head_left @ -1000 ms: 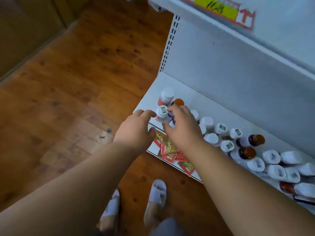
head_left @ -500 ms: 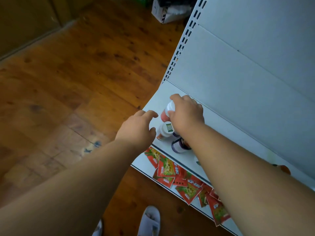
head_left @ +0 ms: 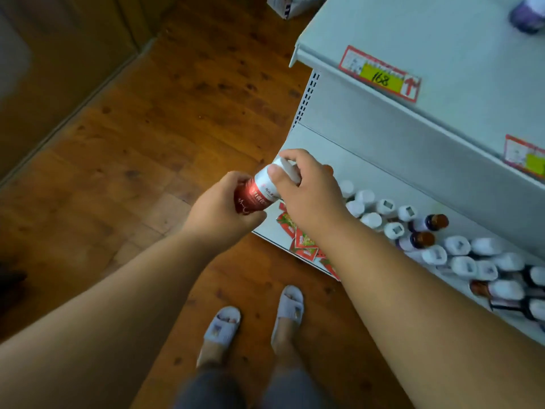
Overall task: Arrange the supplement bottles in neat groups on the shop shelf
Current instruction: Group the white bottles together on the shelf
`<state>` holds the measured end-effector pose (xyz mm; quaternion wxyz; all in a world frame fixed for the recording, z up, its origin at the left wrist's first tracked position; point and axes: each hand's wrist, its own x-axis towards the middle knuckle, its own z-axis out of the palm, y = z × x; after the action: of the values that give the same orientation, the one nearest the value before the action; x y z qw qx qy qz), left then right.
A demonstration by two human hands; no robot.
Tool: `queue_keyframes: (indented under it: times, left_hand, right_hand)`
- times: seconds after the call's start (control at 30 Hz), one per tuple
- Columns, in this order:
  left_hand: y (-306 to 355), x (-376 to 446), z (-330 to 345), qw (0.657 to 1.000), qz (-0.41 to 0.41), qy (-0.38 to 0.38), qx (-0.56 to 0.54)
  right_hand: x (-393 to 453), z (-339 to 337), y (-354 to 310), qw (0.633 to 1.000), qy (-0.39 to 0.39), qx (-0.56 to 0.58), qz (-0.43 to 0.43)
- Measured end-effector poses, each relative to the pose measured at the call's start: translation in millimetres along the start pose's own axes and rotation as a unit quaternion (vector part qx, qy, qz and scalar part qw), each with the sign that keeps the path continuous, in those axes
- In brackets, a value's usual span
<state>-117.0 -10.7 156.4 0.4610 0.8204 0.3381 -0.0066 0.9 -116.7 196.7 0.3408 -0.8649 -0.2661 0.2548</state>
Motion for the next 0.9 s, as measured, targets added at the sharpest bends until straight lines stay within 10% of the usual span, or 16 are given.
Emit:
queue_keyframes:
  times: [0.4, 0.9]
  left_hand:
    - [111.0, -163.1, 4.1, 0.947, 0.061, -0.206, -0.237]
    - [339.4, -325.2, 225.2, 0.904, 0.171, -0.326, -0.215]
  right_hand:
    - [-191.7, -94.4, -22.1, 0.956, 0.184, 0.211, 0.090]
    - [-434.9, -325.4, 139.9, 0.863, 0.406, 0.287, 0.089]
